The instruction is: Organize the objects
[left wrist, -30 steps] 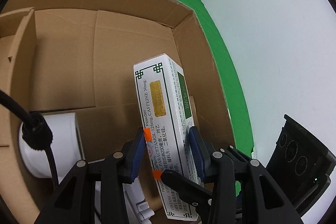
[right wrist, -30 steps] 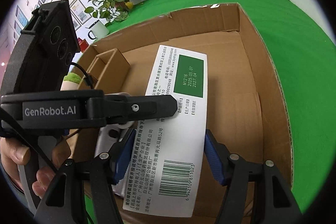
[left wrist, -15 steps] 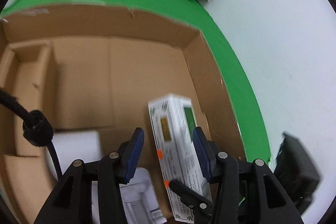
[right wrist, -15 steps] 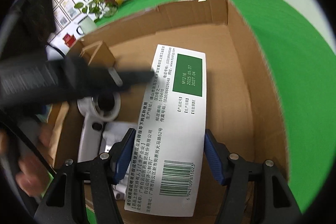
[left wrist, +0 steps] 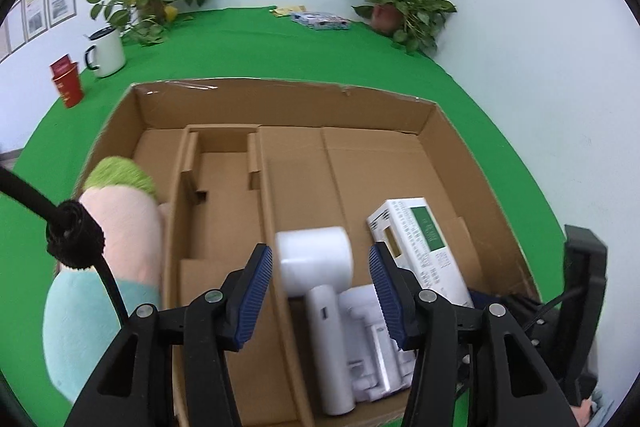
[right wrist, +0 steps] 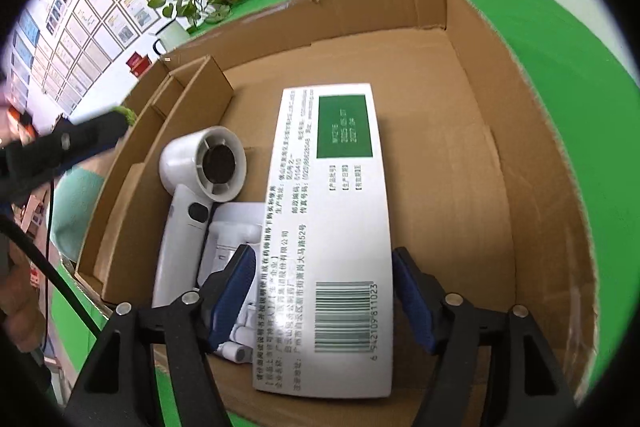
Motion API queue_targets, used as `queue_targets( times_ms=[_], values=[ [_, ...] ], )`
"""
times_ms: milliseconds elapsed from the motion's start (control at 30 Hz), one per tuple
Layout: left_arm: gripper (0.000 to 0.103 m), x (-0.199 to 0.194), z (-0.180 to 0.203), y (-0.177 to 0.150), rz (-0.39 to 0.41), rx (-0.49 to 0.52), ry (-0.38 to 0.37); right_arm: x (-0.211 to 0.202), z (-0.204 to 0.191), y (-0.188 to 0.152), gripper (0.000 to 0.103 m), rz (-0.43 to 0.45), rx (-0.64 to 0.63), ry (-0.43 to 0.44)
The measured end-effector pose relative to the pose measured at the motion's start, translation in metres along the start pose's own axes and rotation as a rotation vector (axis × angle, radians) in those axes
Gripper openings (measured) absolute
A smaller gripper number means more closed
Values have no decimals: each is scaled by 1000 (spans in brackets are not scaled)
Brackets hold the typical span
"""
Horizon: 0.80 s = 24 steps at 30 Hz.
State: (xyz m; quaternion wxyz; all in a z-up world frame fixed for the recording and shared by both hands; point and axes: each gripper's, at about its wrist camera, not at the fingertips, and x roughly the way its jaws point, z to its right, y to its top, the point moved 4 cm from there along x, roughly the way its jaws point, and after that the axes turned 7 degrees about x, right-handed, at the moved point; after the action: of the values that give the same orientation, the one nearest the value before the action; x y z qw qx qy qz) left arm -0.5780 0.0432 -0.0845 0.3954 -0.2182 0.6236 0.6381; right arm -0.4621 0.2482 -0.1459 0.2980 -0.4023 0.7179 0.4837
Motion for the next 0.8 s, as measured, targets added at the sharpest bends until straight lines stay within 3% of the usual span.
queue_targets(
  times_ms=[100,167,467,667,800],
  values=[
    [49,-17,-12,-17,10,-10,6,-1,-4,-2,69,6,2,-24],
    [49,-36,-23,-31,16,-15,8,1,-4,-2,62,3,3,-65],
    [49,-55,-38,-61,11,-45,-2,4,-8,-3,62,-9,3,-195],
    [49,-53,-42,-69,13,-57,20,9,-19,-12,70,-61,-26,-200],
    [51,-55,-48,-78,27,-108,4,5,-23,-16,70,-39,-45,-218]
  ],
)
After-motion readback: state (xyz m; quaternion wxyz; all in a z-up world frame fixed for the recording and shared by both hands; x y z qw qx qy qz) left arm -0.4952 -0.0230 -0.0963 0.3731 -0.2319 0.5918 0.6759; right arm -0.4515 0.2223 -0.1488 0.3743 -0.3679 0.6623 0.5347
